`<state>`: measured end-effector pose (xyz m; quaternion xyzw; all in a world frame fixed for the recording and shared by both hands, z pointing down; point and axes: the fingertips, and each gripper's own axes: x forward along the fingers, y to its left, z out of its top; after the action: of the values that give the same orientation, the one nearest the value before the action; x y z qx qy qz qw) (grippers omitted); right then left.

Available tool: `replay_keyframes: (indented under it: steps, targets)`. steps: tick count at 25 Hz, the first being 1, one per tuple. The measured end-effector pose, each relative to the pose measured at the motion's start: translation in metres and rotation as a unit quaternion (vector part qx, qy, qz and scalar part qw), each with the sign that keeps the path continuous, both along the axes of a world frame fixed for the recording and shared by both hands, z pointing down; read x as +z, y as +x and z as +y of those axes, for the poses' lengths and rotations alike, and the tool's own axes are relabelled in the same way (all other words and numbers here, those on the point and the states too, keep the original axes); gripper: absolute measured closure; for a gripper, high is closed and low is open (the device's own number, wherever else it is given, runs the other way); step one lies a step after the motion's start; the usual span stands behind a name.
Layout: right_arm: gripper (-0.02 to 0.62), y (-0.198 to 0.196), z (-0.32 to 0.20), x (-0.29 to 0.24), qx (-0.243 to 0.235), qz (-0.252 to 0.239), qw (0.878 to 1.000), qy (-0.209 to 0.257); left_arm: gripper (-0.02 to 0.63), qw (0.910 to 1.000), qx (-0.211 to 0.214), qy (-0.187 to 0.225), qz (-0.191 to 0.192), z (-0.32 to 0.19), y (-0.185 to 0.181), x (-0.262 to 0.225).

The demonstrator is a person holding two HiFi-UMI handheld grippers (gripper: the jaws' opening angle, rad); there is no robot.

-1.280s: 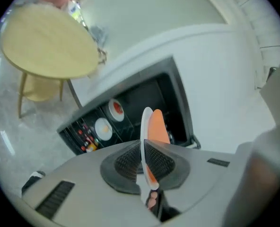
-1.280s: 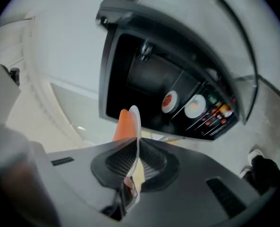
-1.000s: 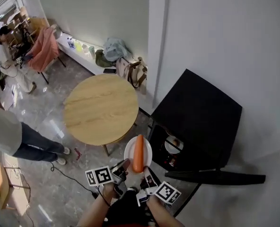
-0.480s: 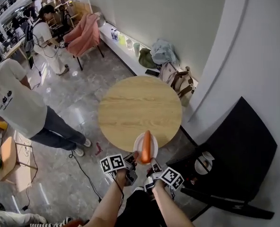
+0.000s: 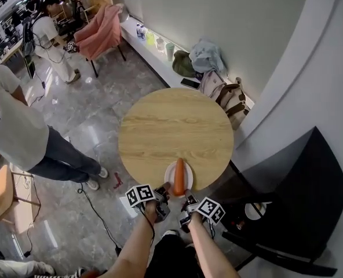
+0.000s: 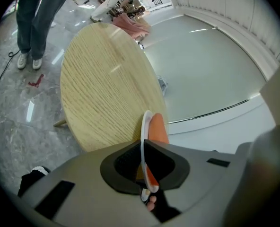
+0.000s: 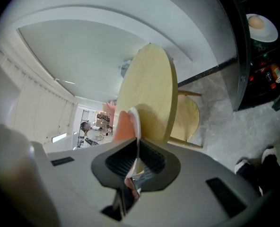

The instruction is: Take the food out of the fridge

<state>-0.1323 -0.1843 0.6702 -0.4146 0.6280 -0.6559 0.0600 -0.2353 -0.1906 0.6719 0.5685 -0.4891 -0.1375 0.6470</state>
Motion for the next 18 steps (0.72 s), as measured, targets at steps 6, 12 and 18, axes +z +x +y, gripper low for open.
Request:
replay_keyframes:
  steps: [6,12,18]
  targets:
    - [0.574,0.007,-0.012,0.009,-0.029,0.096,0.995,0.015,0.58,0.9981,0.031,-0.013,-0.053,-0.004,-0.005,0.014]
    - [0.574,0.028,-0.026,-0.007,-0.038,0.159,0.985,0.049,0.568,0.9838,0.029,-0.024,-0.175,-0.009,-0.037,0.009]
    - [0.575,0.014,-0.012,-0.028,-0.082,0.158,0.981,0.078,0.509,0.9509,0.031,0.03,-0.307,-0.027,-0.063,-0.044]
